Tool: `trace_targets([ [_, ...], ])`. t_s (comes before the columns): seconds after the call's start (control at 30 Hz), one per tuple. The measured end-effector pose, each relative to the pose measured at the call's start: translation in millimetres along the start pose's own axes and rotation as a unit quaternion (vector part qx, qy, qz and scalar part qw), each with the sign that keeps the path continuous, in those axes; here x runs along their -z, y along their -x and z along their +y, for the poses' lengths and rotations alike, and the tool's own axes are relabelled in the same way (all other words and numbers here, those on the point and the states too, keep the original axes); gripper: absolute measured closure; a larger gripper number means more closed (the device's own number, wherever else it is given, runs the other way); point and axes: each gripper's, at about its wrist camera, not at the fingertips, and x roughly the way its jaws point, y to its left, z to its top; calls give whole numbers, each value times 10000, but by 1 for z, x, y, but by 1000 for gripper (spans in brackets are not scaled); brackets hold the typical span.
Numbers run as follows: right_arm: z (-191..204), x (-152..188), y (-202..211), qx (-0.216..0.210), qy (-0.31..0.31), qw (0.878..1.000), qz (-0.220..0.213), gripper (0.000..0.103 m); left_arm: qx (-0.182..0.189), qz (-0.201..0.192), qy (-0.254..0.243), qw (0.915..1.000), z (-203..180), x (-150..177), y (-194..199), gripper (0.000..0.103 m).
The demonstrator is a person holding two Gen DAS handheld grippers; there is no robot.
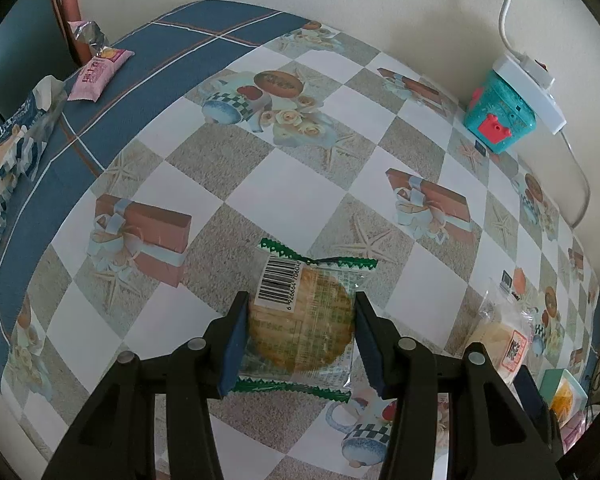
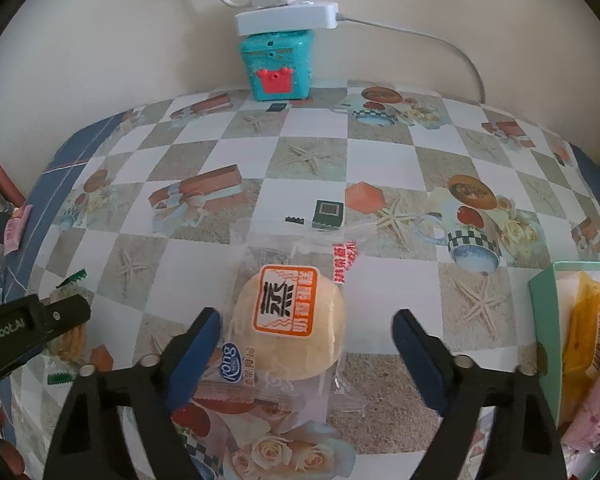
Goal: Organize snacks
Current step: 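Grasp the green-edged biscuit pack with the left tool while the right tool grasps the wrapped bun, then lift both snacks and carry them over the white tray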
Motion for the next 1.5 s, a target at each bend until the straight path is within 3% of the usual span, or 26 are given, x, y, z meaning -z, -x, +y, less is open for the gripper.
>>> trace_targets([
  [0.1, 3, 0, 0, -72, 38, 10000, 21, 24, -16, -8, -8, 10000, -1, 0, 1, 51],
  [0.17, 4, 1, 0, -131, 64, 9999, 42, 41, -29, -10, -15, 10000, -1, 0, 1, 51],
  [0.6, 3, 0, 13, -262, 59, 9996, 40, 45, -20, -122, -21, 9999, 0, 0, 16, 51],
  [1.1, -38, 5, 93, -79, -321, 9988, -350, 45, 42, -706, -540, 9960, -25, 23, 80, 51],
  [1.5, -73, 39, 135, 127, -641, 9969, -436, 45, 641, -656, -1152, 9891, -69, 64, 104, 51],
])
